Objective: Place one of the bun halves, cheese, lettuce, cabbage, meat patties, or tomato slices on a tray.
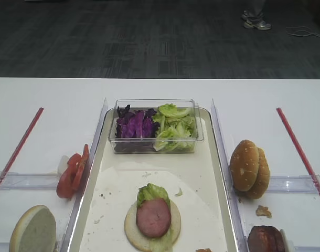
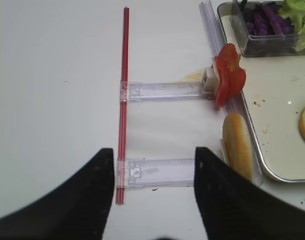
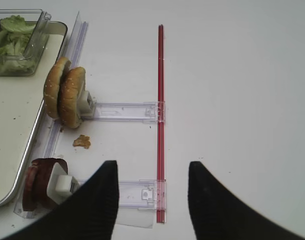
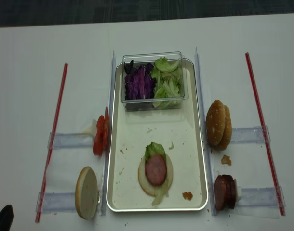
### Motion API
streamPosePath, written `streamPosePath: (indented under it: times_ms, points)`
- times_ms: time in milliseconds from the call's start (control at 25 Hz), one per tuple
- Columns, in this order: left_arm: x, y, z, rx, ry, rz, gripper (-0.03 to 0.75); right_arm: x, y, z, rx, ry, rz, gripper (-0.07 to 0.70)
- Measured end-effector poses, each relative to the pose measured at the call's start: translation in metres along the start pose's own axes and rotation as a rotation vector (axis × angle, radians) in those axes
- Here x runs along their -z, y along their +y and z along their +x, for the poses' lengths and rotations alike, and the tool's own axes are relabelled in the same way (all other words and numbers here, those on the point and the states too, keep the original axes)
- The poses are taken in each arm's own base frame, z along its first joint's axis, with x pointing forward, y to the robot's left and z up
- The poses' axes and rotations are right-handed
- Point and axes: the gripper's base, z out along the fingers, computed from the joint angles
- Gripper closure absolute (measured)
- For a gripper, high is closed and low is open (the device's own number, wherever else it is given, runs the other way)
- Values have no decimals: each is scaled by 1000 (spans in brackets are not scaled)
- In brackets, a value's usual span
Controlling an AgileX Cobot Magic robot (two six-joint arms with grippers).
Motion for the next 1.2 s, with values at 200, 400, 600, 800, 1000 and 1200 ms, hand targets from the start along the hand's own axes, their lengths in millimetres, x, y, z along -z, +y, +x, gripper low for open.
streamPosePath:
  times_ms: [200,400,600,800,1000,1200]
  points:
    - [0,0,0,0,0,0,367,0,0,0,0,0,0,280]
    - [0,0,0,0,0,0,367,0,0,0,0,0,0,280]
    - [0,0,0,0,0,0,367,0,0,0,0,0,0,280]
    - [0,0,0,0,0,0,367,0,0,0,0,0,0,280]
    - [0,0,0,0,0,0,367,0,0,0,0,0,0,280]
    - [0,0,0,0,0,0,367,0,0,0,0,0,0,280]
